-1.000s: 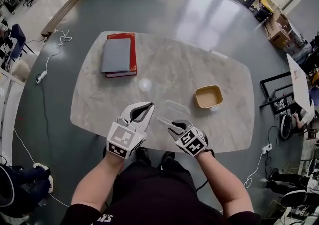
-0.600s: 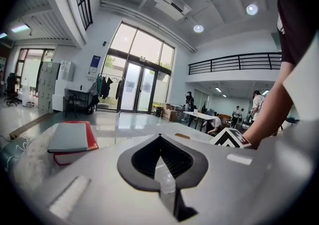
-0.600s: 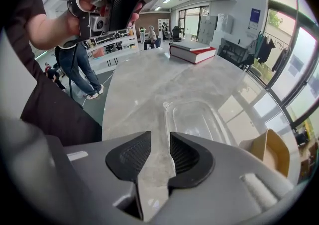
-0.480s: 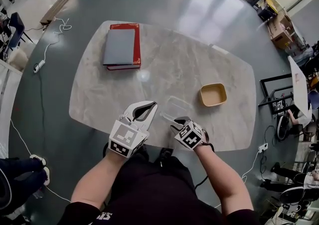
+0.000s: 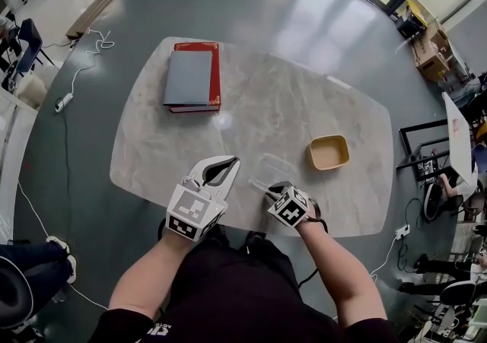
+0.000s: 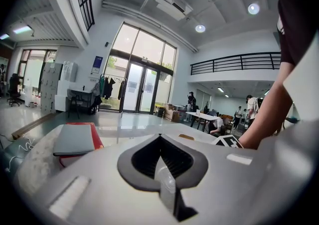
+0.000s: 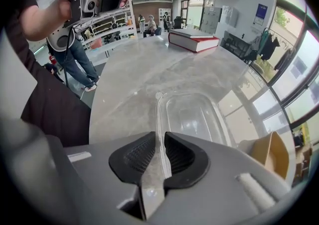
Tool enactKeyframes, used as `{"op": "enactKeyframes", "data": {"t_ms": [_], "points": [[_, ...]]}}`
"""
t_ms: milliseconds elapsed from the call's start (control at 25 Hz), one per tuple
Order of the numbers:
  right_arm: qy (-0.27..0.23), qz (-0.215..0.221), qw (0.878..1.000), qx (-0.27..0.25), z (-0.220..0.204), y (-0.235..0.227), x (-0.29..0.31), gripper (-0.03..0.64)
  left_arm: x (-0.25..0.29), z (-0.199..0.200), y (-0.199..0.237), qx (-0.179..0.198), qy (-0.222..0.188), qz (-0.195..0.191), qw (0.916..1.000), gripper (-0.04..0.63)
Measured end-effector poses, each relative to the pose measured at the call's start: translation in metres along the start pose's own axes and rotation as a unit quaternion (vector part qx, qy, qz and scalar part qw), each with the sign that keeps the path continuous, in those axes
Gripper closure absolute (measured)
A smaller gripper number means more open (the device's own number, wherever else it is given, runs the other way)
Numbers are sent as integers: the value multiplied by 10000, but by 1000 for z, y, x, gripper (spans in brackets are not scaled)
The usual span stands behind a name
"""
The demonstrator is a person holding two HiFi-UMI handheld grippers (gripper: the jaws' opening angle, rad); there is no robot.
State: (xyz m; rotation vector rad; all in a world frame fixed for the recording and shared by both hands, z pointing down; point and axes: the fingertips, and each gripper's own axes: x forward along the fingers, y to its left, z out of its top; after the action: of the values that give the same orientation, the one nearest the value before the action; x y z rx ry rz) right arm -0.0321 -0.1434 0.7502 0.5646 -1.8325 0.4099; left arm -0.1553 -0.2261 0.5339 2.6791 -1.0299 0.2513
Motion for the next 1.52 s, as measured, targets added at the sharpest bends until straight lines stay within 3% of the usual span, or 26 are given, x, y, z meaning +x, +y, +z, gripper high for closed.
{"op": "enactKeyframes", "data": {"t_ms": [680,1120,1520], "points": [[386,-121,9990,-174,-10,-12,1,451,3,2,8,-164,-60,66,9998,597],[399,62,9977,-551,-12,0,3,541,-5,-2,8,-240,-20,159,9996,597],[262,2,9992,-305,-6,2,-1,558,-9,5,9,-218,-87,115,9997,597]]}}
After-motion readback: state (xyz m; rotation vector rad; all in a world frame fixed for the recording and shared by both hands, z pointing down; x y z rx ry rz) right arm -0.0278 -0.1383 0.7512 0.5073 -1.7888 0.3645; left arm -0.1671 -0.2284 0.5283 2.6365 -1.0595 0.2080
